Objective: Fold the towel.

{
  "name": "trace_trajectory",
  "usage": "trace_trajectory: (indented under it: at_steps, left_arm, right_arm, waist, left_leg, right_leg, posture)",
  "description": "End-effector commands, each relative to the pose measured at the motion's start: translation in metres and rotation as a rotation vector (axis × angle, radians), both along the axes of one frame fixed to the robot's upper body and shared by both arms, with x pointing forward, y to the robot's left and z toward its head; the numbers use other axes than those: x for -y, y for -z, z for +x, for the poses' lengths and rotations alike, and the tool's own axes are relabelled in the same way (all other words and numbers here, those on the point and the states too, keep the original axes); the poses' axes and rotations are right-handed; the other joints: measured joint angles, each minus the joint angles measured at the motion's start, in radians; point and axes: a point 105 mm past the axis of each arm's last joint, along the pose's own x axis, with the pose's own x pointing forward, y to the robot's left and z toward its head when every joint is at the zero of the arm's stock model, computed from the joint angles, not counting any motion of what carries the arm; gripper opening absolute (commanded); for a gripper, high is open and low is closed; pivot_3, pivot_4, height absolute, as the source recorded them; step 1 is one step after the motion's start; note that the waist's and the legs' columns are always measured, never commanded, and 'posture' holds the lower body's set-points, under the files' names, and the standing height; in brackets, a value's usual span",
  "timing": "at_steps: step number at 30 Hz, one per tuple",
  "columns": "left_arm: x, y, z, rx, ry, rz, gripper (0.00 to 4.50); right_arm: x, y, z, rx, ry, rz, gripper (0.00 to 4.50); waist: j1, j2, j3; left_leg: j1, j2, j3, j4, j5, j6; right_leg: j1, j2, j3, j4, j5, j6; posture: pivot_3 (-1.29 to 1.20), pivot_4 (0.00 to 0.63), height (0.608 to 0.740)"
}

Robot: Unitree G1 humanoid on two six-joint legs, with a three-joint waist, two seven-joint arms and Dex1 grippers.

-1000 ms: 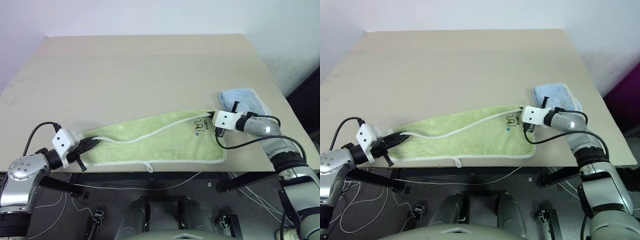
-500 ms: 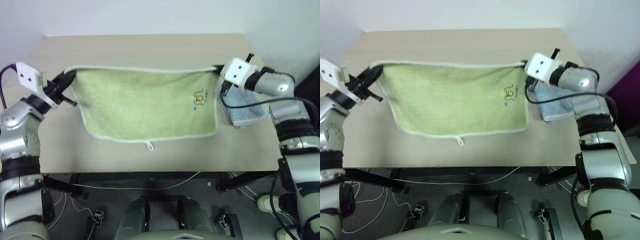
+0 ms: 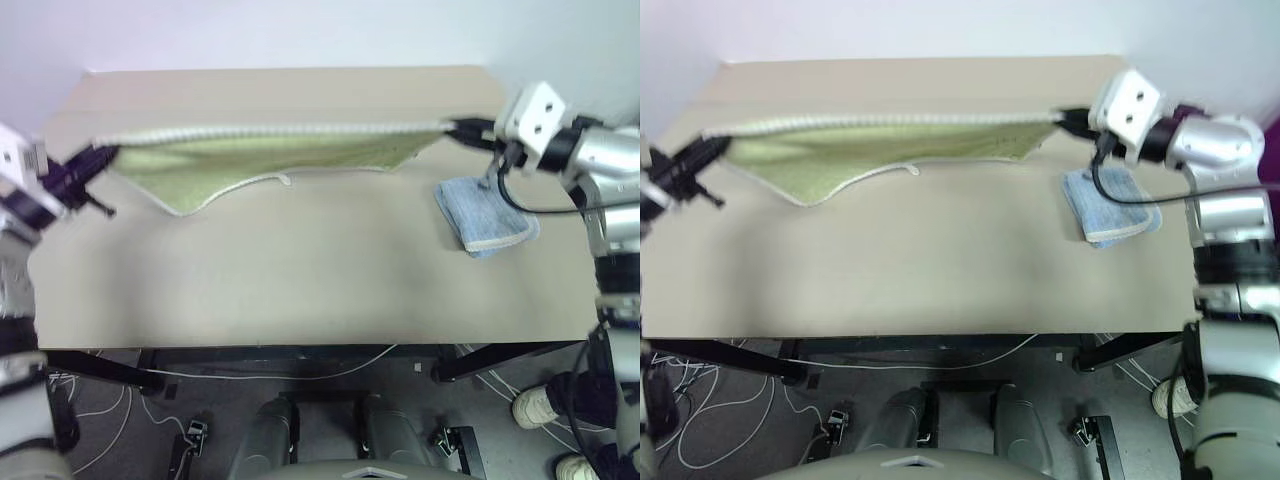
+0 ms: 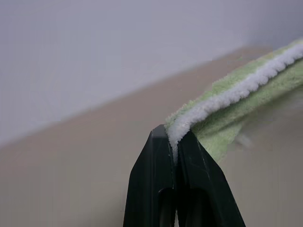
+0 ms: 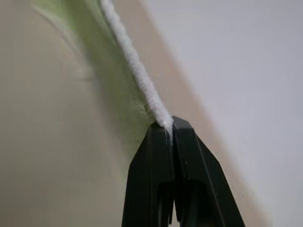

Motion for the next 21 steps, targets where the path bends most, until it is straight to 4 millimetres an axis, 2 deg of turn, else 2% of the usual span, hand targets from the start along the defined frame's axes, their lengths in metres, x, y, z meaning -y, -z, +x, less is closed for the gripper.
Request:
trace_trajectory:
  at_steps: [1,3,6,12,16,21]
  left_arm:
    - [0.007,-0.007,-0.031,-0.037,0.091,0.015,0.00]
    - [0.009,0.016,-0.047,-0.155,0.126,0.025,0.00]
    - [0.012,0.038,-0.064,-0.281,0.157,0.043,0.00]
    - [0.013,0.062,-0.086,-0.445,0.207,0.075,0.00]
    - [0.013,0.068,-0.089,-0.477,0.216,0.090,0.00]
    - [0.006,0.068,-0.068,-0.427,0.141,0.110,0.00]
  right_arm:
    - [-0.005,0.004,-0.034,-0.089,-0.085,-0.008,0.02]
    - [-0.005,0.028,-0.054,-0.223,-0.122,-0.038,0.02]
    - [-0.004,0.054,-0.077,-0.374,-0.153,-0.070,0.02]
    - [0.001,0.075,-0.102,-0.532,-0.174,-0.128,0.02]
    - [0.000,0.073,-0.093,-0.498,-0.156,-0.121,0.02]
    - [0.003,0.071,-0.065,-0.425,-0.088,-0.141,0.02]
  waist:
    - [0.004,0.000,0.000]
    - [0.006,0.000,0.000]
    - [0.007,0.000,0.000]
    - [0.007,0.000,0.000]
    - [0.006,0.000,0.000]
    - [0.008,0.000,0.000]
  left_leg:
    - [0.000,0.000,0.000,0.000,0.000,0.000]
    - [0.001,0.000,-0.001,0.000,0.000,0.000]
    - [0.003,0.000,-0.001,0.000,0.000,0.001]
    - [0.004,0.000,-0.001,-0.001,-0.001,0.001]
    - [0.004,0.000,-0.001,-0.001,-0.001,0.000]
    - [0.004,0.000,-0.001,-0.001,-0.001,0.000]
  right_leg:
    - [0.000,0.000,0.000,0.000,0.000,0.000]
    - [0.001,-0.001,0.000,0.000,0.000,0.000]
    - [0.004,-0.002,0.000,-0.002,0.000,0.000]
    - [0.005,-0.003,0.000,-0.002,0.000,-0.001]
    - [0.005,-0.004,0.000,-0.003,0.000,-0.001]
    - [0.005,-0.004,-0.001,-0.003,0.000,-0.001]
  posture:
    - [0.00,0.150,0.740]
    - [0.00,0.150,0.740]
    - [0.00,0.150,0.740]
    - [0.00,0.150,0.740]
    - [0.00,0.150,0.740]
    - [0.00,0.150,0.740]
